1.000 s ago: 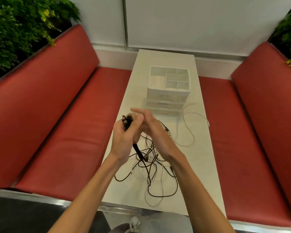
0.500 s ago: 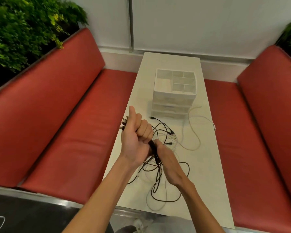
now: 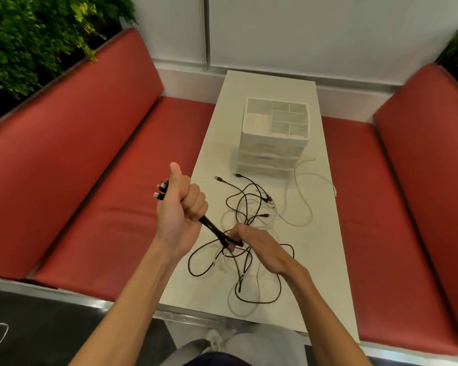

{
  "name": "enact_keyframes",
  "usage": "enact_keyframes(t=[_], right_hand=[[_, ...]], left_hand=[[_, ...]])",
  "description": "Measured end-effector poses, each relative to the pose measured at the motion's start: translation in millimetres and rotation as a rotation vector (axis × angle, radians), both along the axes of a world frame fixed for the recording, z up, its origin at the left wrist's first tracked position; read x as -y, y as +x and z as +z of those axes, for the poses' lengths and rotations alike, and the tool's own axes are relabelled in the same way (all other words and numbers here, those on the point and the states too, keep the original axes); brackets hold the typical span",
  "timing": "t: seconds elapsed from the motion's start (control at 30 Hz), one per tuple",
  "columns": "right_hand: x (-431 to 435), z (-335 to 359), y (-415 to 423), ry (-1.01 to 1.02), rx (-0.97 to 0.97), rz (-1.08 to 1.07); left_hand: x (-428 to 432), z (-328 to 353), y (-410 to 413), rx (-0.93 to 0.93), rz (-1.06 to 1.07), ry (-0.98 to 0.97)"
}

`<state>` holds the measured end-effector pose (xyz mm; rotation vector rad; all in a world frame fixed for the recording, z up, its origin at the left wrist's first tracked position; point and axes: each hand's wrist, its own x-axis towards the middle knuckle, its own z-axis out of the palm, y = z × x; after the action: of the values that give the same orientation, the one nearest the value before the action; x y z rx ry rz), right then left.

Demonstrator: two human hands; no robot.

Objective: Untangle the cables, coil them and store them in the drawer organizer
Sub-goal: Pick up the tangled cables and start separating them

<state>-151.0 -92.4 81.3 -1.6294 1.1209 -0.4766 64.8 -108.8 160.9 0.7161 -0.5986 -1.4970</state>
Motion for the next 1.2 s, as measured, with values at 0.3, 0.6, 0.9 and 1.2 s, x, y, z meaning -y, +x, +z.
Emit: enact_keyframes(t=[0.3, 0.6, 0.9, 1.2], right_hand=[[52, -88, 7, -0.163, -0.329, -0.443], [65, -148, 89, -0.262, -0.910, 0.097], [32, -109, 34, -0.332, -0.348, -0.098], [-33, -93, -65, 0.012, -0.109, -0.691]], left_hand=[[-36, -26, 12, 0.121, 0.011, 0.136], [-48, -36, 17, 0.220, 0.090, 0.209], [-55, -65, 29, 0.260, 0.123, 0.290], [-37, -75, 0, 0.330, -0.005, 0.281]])
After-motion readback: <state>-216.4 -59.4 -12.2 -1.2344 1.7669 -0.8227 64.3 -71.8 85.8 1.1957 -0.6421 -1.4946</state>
